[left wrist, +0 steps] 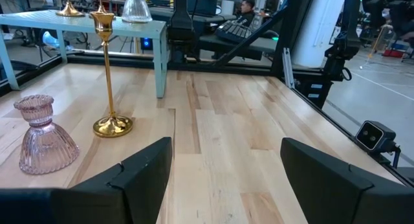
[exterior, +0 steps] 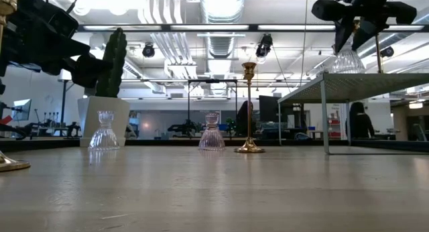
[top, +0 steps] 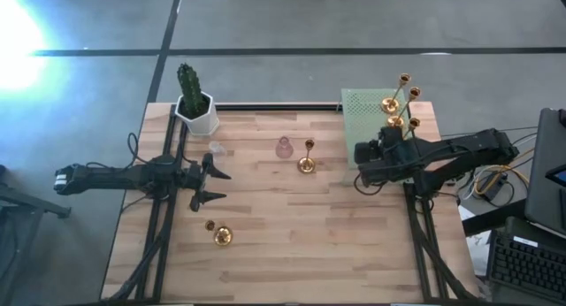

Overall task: Pick & Place candle stick holders
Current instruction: Put the bottom transparent glass candle holder on the shelf

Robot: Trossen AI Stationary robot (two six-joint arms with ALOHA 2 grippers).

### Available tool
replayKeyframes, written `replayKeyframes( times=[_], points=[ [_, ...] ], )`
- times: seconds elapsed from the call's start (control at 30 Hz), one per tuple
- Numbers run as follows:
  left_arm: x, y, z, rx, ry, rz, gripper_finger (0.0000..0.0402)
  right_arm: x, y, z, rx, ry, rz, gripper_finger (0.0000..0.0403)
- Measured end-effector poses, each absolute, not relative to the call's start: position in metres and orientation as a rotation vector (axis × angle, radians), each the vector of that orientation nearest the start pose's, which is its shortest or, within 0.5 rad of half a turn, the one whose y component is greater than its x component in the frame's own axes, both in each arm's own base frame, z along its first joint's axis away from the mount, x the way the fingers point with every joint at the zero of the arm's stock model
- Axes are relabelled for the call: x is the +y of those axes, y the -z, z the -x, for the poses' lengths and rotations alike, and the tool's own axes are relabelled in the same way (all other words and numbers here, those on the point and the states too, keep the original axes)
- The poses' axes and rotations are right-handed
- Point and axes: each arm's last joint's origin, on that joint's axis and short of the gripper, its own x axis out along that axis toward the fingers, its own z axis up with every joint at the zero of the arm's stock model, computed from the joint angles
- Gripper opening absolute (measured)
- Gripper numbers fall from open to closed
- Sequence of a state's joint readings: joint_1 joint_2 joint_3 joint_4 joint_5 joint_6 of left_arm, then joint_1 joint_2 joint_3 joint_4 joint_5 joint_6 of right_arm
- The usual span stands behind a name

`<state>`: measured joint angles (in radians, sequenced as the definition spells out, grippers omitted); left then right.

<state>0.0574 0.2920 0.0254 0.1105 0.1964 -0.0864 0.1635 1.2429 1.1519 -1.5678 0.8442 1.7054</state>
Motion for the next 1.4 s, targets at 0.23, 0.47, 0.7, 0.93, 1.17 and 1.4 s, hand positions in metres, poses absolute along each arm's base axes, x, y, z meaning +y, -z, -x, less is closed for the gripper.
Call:
replayKeyframes(
  times=[0.23, 0.47, 0.7, 0.93, 1.17, 1.4],
  points=[
    [0.001, -0.158, -0.114, 0.161, 0.132, 0.106, 0.0294, 0.004, -0.299, -0.183, 0.54, 1.452, -0.509, 0.0157],
    [0.001, -0.158, -0.114, 0.161, 0.132, 0.106, 0.0294, 0.001, -0.28, -0.19, 0.518, 1.518, -0.431, 0.0144],
    [0.001, -0.158, -0.114, 0.16, 0.132, 0.106, 0.0294, 0.002, -0.274, -0.194, 0.5, 1.534, -0.448, 0.0165],
    [0.001, -0.158, -0.114, 0.161, 0.132, 0.106, 0.0294, 0.001, -0.276, -0.193, 0.496, 1.521, -0.437, 0.0217],
    [0.001, -0.158, -0.114, 0.161, 0.132, 0.106, 0.0294, 0.002, -0.28, -0.188, 0.529, 1.513, -0.496, 0.0286],
    [0.001, -0.158, -0.114, 0.161, 0.132, 0.106, 0.0294, 0.011, -0.295, -0.185, 0.547, 1.444, -0.587, 0.0297]
  ],
)
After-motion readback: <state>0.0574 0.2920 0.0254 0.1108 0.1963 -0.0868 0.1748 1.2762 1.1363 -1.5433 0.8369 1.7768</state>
